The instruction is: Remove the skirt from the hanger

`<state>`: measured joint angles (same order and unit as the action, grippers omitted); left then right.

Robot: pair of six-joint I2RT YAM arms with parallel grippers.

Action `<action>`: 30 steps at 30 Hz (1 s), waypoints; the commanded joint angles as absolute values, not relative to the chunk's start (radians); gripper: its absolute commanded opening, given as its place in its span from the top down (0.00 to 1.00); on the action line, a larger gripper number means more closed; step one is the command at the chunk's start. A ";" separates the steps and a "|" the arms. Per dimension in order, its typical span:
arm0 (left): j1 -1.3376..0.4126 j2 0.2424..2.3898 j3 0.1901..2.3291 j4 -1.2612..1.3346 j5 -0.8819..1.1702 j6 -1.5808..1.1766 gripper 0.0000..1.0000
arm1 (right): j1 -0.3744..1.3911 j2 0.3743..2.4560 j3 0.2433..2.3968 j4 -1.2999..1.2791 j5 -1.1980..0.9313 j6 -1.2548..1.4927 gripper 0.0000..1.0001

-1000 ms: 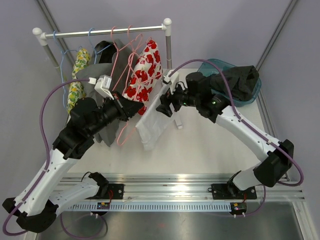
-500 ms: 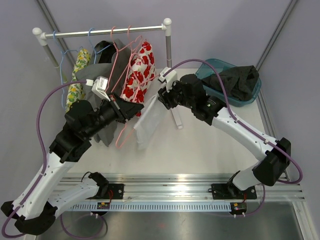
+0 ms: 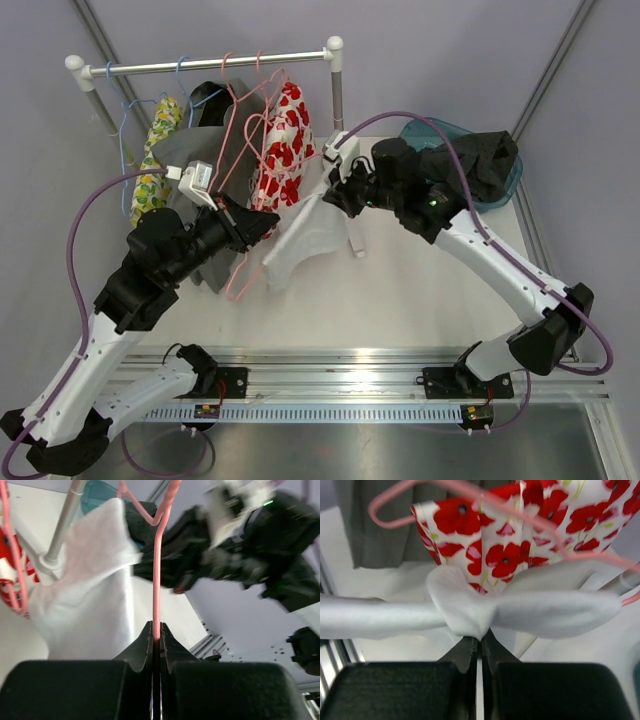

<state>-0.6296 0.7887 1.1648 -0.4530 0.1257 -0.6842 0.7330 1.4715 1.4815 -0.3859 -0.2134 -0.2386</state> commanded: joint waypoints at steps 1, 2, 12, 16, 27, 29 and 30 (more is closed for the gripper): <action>-0.634 0.799 1.129 -0.445 0.034 -0.603 1.00 | 0.667 1.353 1.668 -0.513 -0.434 -0.247 1.00; -0.634 0.808 1.118 -0.457 0.025 -0.583 1.00 | 0.623 1.348 1.695 -0.535 -0.489 -0.247 1.00; -0.634 0.813 1.052 -0.463 -0.055 -0.511 1.00 | 0.359 1.264 1.796 -0.701 -0.723 -0.264 1.00; -0.634 0.796 1.058 -0.460 -0.037 -0.474 1.00 | 0.262 1.212 1.698 -0.716 -0.689 -0.296 1.00; -0.634 0.882 1.182 -0.414 -0.034 -0.404 1.00 | 0.206 1.089 1.128 -0.643 -0.546 -0.437 1.00; -0.634 0.906 1.207 -0.385 -0.049 -0.391 1.00 | 0.206 1.088 1.073 -0.612 -0.549 -0.434 0.99; -0.634 0.919 1.222 -0.365 -0.064 -0.379 1.00 | 0.204 1.094 1.048 -0.608 -0.549 -0.437 0.97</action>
<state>-0.6304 0.8959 1.1496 -0.4908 -0.0196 -0.4313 0.2108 1.1309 1.0756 -0.6964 -0.5529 -0.4088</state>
